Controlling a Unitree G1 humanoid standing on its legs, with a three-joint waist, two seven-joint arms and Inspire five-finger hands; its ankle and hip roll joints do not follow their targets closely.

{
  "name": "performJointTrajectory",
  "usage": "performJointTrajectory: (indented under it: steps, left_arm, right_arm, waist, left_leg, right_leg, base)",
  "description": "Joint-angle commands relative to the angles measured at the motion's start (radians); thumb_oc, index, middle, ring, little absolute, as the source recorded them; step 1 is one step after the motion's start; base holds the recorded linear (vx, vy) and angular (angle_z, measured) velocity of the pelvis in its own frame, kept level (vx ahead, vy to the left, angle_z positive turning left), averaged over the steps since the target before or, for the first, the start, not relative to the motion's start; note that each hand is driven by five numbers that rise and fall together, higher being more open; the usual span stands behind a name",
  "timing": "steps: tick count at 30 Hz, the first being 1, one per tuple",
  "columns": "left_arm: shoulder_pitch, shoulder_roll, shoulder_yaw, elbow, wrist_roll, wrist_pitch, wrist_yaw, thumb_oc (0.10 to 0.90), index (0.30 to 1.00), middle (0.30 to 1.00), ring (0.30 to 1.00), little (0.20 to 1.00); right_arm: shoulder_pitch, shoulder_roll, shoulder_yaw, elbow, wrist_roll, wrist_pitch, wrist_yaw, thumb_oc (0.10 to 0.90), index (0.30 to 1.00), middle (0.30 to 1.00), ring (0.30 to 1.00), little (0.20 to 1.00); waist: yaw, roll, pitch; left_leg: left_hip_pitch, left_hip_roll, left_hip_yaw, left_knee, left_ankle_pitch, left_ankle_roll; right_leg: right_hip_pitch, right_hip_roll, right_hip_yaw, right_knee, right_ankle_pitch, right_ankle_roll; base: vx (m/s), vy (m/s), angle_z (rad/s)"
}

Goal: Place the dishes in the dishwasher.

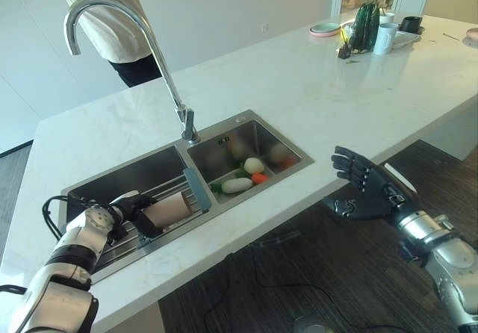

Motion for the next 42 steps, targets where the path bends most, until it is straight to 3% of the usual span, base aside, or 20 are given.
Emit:
performJointTrajectory:
  steps: [1,3,6,7,11,14,18,21,26,33,34,36,37,38,40,42]
  left_arm:
    - [-0.083,0.024,0.079,-0.06,-0.075,-0.045,0.142,0.4,0.3,0.3,0.3,0.3]
    - [-0.077,0.027,0.104,-0.087,-0.107,-0.054,0.183,0.4,0.3,0.3,0.3,0.3]
    - [-0.062,0.033,0.148,-0.131,-0.166,-0.096,0.257,0.4,0.3,0.3,0.3,0.3]
    - [-0.054,0.033,0.167,-0.146,-0.177,-0.108,0.279,0.4,0.3,0.3,0.3,0.3]
    - [-0.006,0.046,0.237,-0.249,-0.233,-0.168,0.368,0.4,0.3,0.3,0.3,0.3]
    - [0.072,0.046,0.344,-0.404,-0.27,-0.236,0.454,0.4,0.3,0.3,0.3,0.3]
    - [0.188,0.032,0.458,-0.599,-0.28,-0.268,0.511,0.4,0.3,0.3,0.3,0.3]
    - [0.336,-0.02,0.557,-0.841,-0.264,-0.296,0.557,0.4,0.3,0.3,0.3,0.3]
    - [0.5,-0.148,0.644,-1.078,-0.238,-0.335,0.574,0.4,0.3,0.3,0.3,0.3]
    - [0.609,-0.251,0.695,-1.224,-0.287,-0.37,0.581,0.4,0.3,0.3,0.3,0.3]
    - [0.608,-0.251,0.69,-1.231,-0.29,-0.374,0.588,0.4,0.3,0.3,0.3,0.3]
    - [0.592,-0.259,0.674,-1.226,-0.306,-0.39,0.57,0.4,0.3,0.3,0.3,0.3]
    - [0.586,-0.265,0.658,-1.216,-0.341,-0.416,0.517,0.4,0.3,0.3,0.3,0.3]
    - [0.586,-0.269,0.648,-1.212,-0.358,-0.415,0.49,0.4,0.3,0.3,0.3,0.3]
    - [0.586,-0.27,0.631,-1.208,-0.425,-0.418,0.439,0.4,0.3,0.3,0.3,0.3]
    - [0.595,-0.28,0.623,-1.225,-0.406,-0.431,0.458,0.4,0.3,0.3,0.3,0.3]
  right_arm:
    - [-0.074,0.001,-0.096,-0.092,-0.007,-0.097,0.003,0.8,0.9,0.9,0.9,0.9]
    - [-0.072,0.006,-0.093,-0.092,-0.011,-0.1,-0.003,0.8,0.9,0.9,0.9,0.9]
    - [-0.067,0.017,-0.095,-0.09,-0.019,-0.111,-0.01,0.8,0.9,0.9,0.9,0.9]
    - [-0.065,0.019,-0.096,-0.088,-0.017,-0.116,-0.008,0.8,0.9,0.9,0.9,0.9]
    - [-0.052,0.038,-0.102,-0.087,-0.027,-0.132,-0.028,0.8,0.9,0.9,0.9,0.9]
    - [-0.041,0.067,-0.119,-0.09,-0.04,-0.144,-0.046,0.8,0.9,0.9,0.9,0.9]
    - [-0.036,0.099,-0.138,-0.111,-0.057,-0.151,-0.075,0.8,0.9,0.9,0.9,0.9]
    - [-0.035,0.132,-0.167,-0.144,-0.06,-0.177,-0.118,0.8,0.9,0.9,0.9,0.9]
    - [-0.03,0.195,-0.176,-0.207,-0.081,-0.21,-0.16,0.8,0.9,0.9,0.9,0.9]
    - [-0.012,0.228,-0.164,-0.264,-0.079,-0.238,-0.194,0.8,0.9,0.9,0.9,0.9]
    - [-0.014,0.227,-0.161,-0.264,-0.069,-0.25,-0.2,0.8,0.9,0.9,0.9,0.9]
    - [-0.004,0.228,-0.167,-0.264,-0.073,-0.268,-0.224,0.8,0.9,0.9,0.9,0.9]
    - [0.028,0.223,-0.185,-0.262,-0.082,-0.286,-0.262,0.8,0.9,0.9,0.9,0.9]
    - [0.045,0.217,-0.195,-0.266,-0.071,-0.296,-0.262,0.8,0.9,0.9,0.9,0.9]
    - [0.07,0.212,-0.21,-0.26,-0.062,-0.32,-0.253,0.8,0.9,0.9,0.9,0.9]
    - [0.063,0.209,-0.203,-0.243,-0.054,-0.333,-0.236,0.8,0.9,0.9,0.9,0.9]
  waist:
    - [0.014,-0.015,-0.051]
    - [0.021,-0.023,-0.049]
    - [0.036,-0.02,-0.053]
    - [0.038,-0.027,-0.051]
    - [0.062,-0.033,-0.052]
    - [0.095,-0.042,-0.05]
    - [0.132,-0.05,-0.048]
    - [0.181,-0.063,-0.042]
    - [0.247,-0.083,-0.039]
    - [0.315,-0.105,-0.021]
    - [0.32,-0.108,-0.011]
    - [0.3,-0.104,0.003]
    - [0.279,-0.107,0.013]
    - [0.27,-0.111,0.013]
    - [0.263,-0.113,0.018]
    - [0.289,-0.112,0.028]
  left_leg:
    - [0.016,-0.023,-0.019,0.097,-0.186,0.033]
    - [0.003,-0.02,-0.006,0.097,-0.159,0.037]
    - [0.008,-0.027,-0.031,0.097,-0.183,0.033]
    - [-0.004,-0.024,-0.017,0.097,-0.159,0.036]
    - [-0.012,-0.032,-0.036,0.097,-0.161,0.038]
    - [-0.02,-0.037,-0.06,0.097,-0.163,0.038]
    - [-0.028,-0.047,-0.091,0.097,-0.167,0.039]
    - [-0.041,-0.062,-0.131,0.097,-0.172,0.042]
    - [-0.068,-0.081,-0.18,0.097,-0.163,0.046]
    - [-0.105,-0.116,-0.264,0.097,-0.149,0.056]
    - [-0.104,-0.127,-0.297,0.097,-0.153,0.063]
    - [-0.114,-0.148,-0.378,0.097,-0.133,0.076]
    - [-0.118,-0.173,-0.451,0.097,-0.113,0.085]
    - [-0.122,-0.19,-0.491,0.097,-0.111,0.087]
    - [-0.125,-0.206,-0.535,0.097,-0.099,0.082]
    - [-0.137,-0.211,-0.568,0.097,-0.081,0.066]
  right_leg:
    - [0.018,0.009,-0.002,0.004,-0.095,0.114]
    - [0.005,0.007,-0.011,0.004,-0.071,0.104]
    - [0.015,0.001,-0.013,0.004,-0.091,0.114]
    - [0.004,0.001,-0.018,0.004,-0.07,0.104]
    - [0.004,-0.008,-0.029,0.004,-0.07,0.106]
    - [0.008,-0.019,-0.047,0.004,-0.073,0.105]
    - [0.015,-0.03,-0.063,0.004,-0.078,0.104]
    - [0.022,-0.047,-0.089,0.004,-0.081,0.106]
    - [0.019,-0.067,-0.121,0.004,-0.075,0.105]
    - [0.054,-0.073,-0.173,0.004,-0.047,0.107]
    - [0.066,-0.062,-0.163,0.004,-0.026,0.114]
    - [0.066,-0.011,-0.055,0.004,-0.008,0.098]
    - [0.068,0.044,0.045,0.004,-0.005,0.079]
    - [0.069,0.072,0.088,0.004,-0.014,0.07]
    - [0.074,0.095,0.102,0.004,-0.032,0.055]
    - [0.086,0.093,0.066,0.004,-0.072,0.043]
  base:
    - [0.0,0.0,0.0]
    - [-0.11,-0.055,0.05]
    - [-0.03,0.0,0.07]
    - [0.0,0.0,0.0]
    - [-0.05,-0.009,0.09]
    - [-0.04,0.009,0.16]
    - [-0.03,0.029,0.15]
    - [-0.06,0.054,0.3]
    - [-0.07,0.046,0.26]
    - [-0.05,0.075,0.32]
    - [0.01,0.002,0.54]
    - [-0.01,-0.044,1.1]
    - [0.0,-0.112,1.97]
    - [0.02,-0.143,2.26]
    - [-0.03,-0.153,2.73]
    - [-0.08,-0.19,1.63]
